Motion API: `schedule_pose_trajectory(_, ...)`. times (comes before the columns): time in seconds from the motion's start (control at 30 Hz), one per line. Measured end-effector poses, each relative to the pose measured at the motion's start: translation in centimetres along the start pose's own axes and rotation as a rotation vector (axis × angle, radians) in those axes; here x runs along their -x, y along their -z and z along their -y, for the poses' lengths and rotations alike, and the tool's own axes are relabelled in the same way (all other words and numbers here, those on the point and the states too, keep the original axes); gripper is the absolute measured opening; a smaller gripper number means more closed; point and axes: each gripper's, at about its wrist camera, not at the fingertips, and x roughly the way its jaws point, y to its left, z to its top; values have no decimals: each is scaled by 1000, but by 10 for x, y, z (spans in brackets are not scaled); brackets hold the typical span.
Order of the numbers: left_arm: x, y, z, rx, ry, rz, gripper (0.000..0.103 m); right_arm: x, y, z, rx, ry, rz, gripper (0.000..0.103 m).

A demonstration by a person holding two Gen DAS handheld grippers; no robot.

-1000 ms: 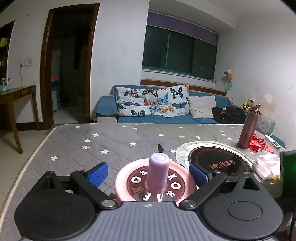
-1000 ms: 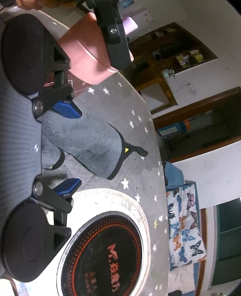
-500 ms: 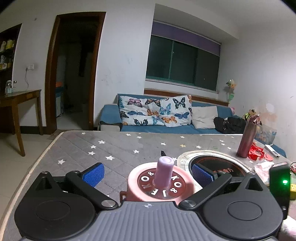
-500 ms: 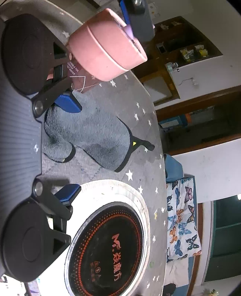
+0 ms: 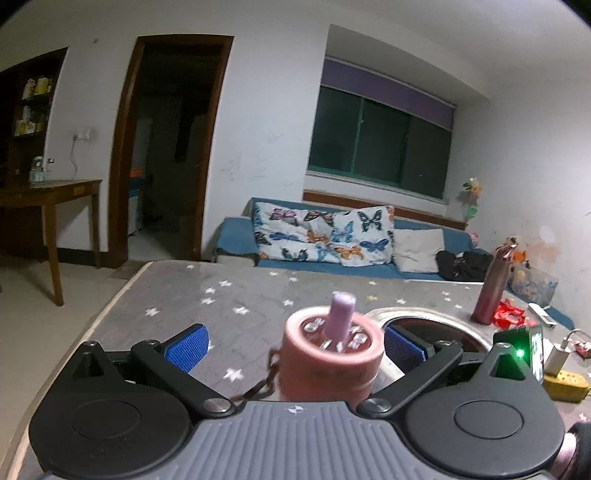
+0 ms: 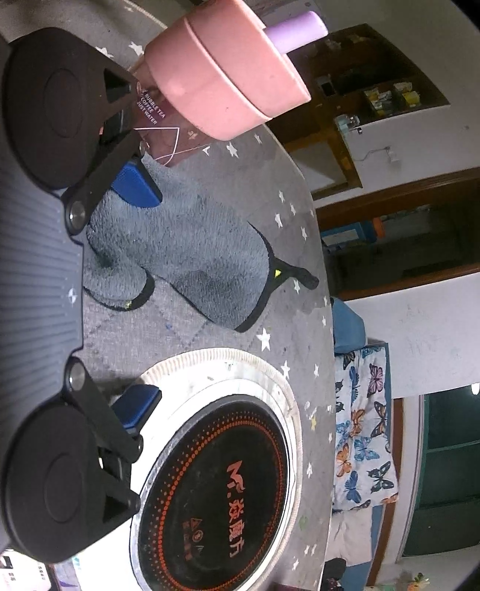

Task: Clean container
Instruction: 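Open the right tool to drop the grey cloth onto the table, then lower the pink bottle upright onto the table with the left tool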

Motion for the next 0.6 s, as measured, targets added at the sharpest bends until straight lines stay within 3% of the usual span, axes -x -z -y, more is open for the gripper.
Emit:
schedule_pose_trajectory(0.23, 9, 14, -6, 20, -60, -28, 103, -3, -1, -3, 18, 23, -2, 103)
schedule_pose_trajectory(0.6, -1, 35, -1, 1, -110, -143, 103, -9, -2, -8, 57, 58, -15, 103)
